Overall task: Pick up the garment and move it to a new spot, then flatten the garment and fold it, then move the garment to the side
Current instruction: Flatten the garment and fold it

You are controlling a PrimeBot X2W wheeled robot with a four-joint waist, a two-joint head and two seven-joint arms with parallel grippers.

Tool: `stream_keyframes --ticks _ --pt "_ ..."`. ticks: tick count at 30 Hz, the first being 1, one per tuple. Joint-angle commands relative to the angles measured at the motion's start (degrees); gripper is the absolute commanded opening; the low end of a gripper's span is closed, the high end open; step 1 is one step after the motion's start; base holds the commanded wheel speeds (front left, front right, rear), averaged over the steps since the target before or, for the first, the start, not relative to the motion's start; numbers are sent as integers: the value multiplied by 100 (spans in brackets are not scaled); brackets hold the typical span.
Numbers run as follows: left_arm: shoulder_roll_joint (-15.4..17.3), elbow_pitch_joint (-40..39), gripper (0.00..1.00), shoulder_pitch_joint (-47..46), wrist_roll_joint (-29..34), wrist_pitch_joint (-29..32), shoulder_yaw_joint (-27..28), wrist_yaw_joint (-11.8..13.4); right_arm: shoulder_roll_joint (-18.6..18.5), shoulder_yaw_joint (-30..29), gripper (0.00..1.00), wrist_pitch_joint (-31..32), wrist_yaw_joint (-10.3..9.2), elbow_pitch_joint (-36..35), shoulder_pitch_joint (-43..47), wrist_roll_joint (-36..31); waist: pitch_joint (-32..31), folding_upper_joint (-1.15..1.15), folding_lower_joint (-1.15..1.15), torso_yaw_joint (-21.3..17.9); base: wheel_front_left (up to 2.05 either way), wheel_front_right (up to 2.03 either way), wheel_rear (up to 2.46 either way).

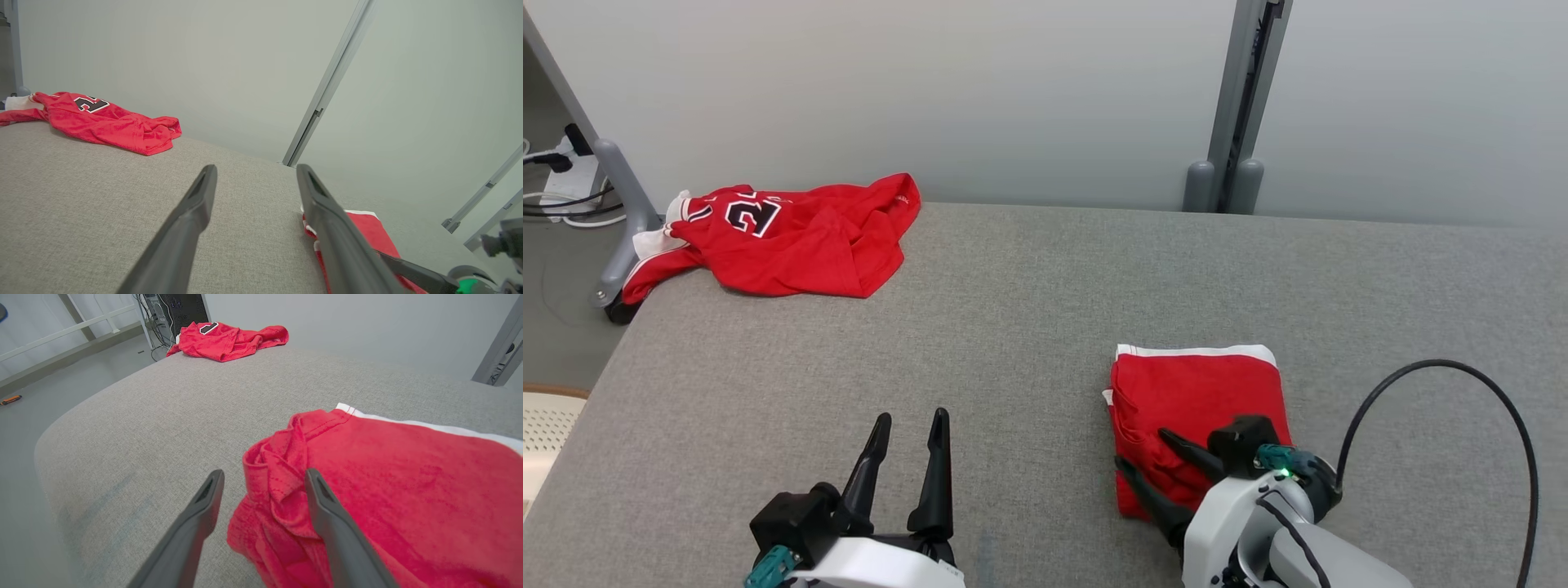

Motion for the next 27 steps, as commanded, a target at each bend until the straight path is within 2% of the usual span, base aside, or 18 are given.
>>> stream_keyframes --ticks 1,6,14,16,17,19,20,27 --pt "26 6 100 48 21 0 12 6 -47 -70 100 -63 1 -4 94 -62 -12 0 0 -12 0 0 0" --pt "27 4 100 96 24 1 7 10 -113 -552 100 -96 1 -283 209 -186 -54 0 0 -57 0 0 0" --pt "27 6 100 112 52 1 -31 -16 -262 -2050 100 -97 1 -863 610 -723 -69 0 0 -52 0 0 0" --pt "27 31 100 63 68 1 -63 -24 -218 -2403 43 -97 1 -806 709 -974 -46 0 0 26 0 0 0" --pt "27 43 100 47 74 1 -71 -28 -207 -2472 34 -97 1 -762 715 -1069 -34 0 0 59 0 0 0" --pt "27 60 100 15 78 1 -87 -38 -129 -2562 9 -97 1 -635 728 -1159 -6 0 0 132 0 0 0" --pt "28 67 100 0 78 1 -81 -41 -91 -2572 0 -98 1 -574 720 -1204 9 0 0 167 0 0 0" --pt "26 94 100 -56 105 1 -61 -59 122 -2363 0 -98 1 117 528 -1446 108 0 0 410 0 0 0"
